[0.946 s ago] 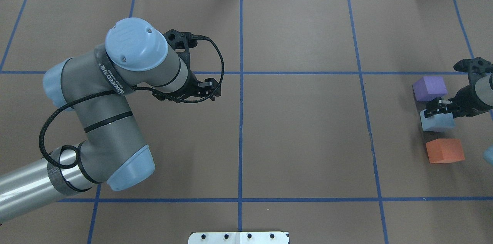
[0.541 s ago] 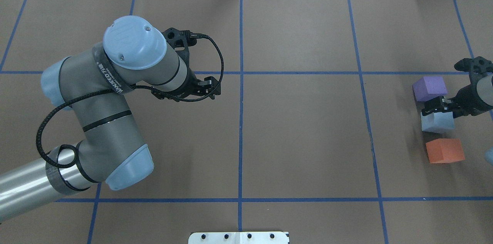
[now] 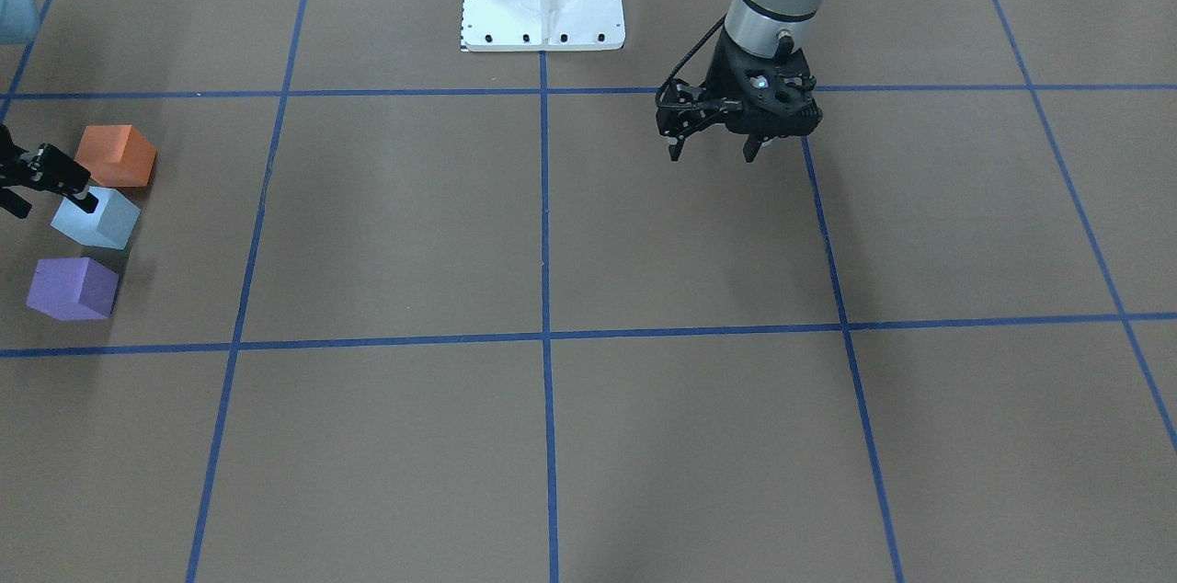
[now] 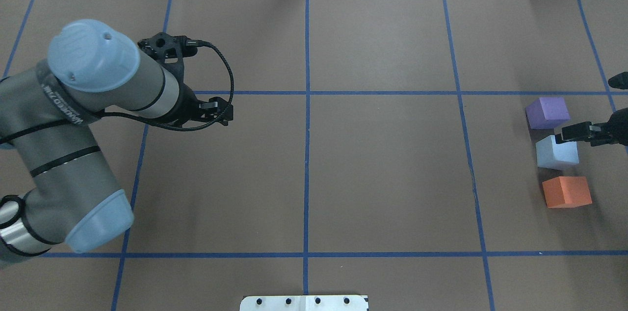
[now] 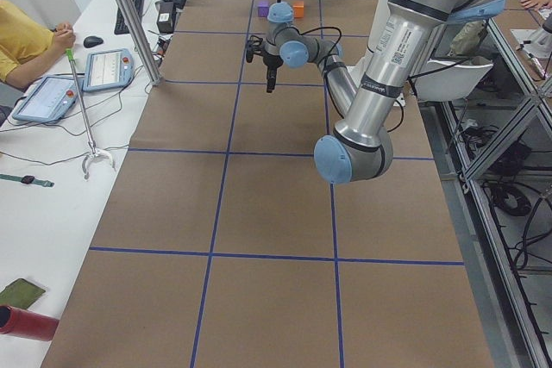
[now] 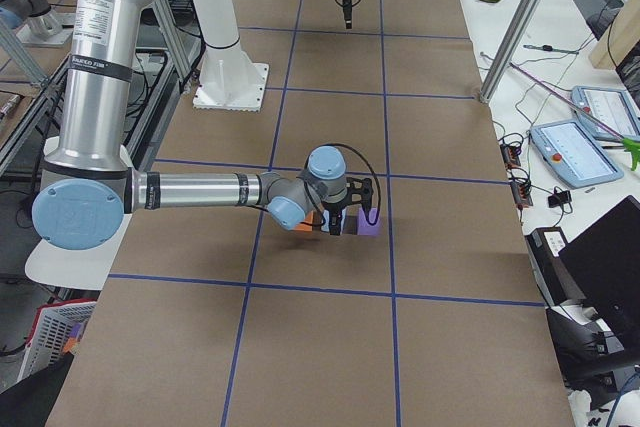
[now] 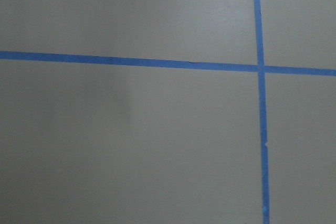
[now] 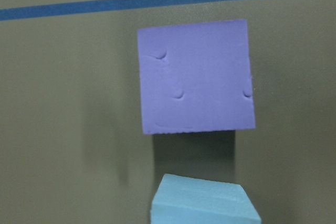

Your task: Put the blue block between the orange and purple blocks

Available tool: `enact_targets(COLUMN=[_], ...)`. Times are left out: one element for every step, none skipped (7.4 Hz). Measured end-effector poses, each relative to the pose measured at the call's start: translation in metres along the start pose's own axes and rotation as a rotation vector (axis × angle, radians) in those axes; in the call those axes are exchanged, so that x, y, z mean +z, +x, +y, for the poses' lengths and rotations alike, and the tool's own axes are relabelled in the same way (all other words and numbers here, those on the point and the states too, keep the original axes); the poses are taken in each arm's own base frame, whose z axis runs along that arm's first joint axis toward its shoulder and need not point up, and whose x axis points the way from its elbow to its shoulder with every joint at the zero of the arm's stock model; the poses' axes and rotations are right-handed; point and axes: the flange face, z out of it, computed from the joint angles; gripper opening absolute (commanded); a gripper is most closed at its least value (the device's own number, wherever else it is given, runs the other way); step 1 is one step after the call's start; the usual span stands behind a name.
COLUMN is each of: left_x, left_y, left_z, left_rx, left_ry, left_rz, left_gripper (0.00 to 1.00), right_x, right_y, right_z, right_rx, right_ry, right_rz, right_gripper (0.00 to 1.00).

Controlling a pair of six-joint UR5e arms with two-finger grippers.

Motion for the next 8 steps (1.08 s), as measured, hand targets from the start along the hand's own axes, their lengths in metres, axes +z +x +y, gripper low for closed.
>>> enact_targets(left_x=[-0.013, -0.027, -0.043, -0.063, -0.083, -0.097, -0.103, -0.104], left_y=[-0.039, -0.087, -0.138, -0.199, -0.270, -0.341, -0.419, -0.478], left_z=[0.005, 0.001, -0.008, -0.019, -0.031, -0.043, -0.053, -0.055], left_rx=[0.060, 0.117, 0.164, 0.215, 0.273, 0.320, 0.345, 0.350], left_ry=[0.004, -0.003, -0.023, -0.045, -0.062, -0.082, -0.106, -0.120], left_rz=[-0.031, -0.065, -0.087, -0.104, -0.122, -0.128, -0.110, -0.091], left_gripper=[1.00, 1.00, 1.00, 1.00, 1.00, 1.00, 1.00, 1.00], right_x=[-0.017, -0.036, -0.049, -0.058, -0.064, -0.071, -0.084, -0.097], right_y=[0.007, 0.017, 0.027, 0.034, 0.039, 0.046, 0.057, 0.068], right_z=[-0.006, -0.012, -0.016, -0.019, -0.021, -0.024, -0.028, -0.032], right_rx=[0.006, 0.011, 0.009, 0.007, 0.003, -0.012, -0.039, -0.068], right_ry=[0.015, 0.024, 0.034, 0.046, 0.057, 0.066, 0.068, 0.065], right_rz=[-0.025, -0.054, -0.071, -0.077, -0.076, -0.067, -0.049, -0.030], right_gripper=[1.00, 1.00, 1.00, 1.00, 1.00, 1.00, 1.00, 1.00])
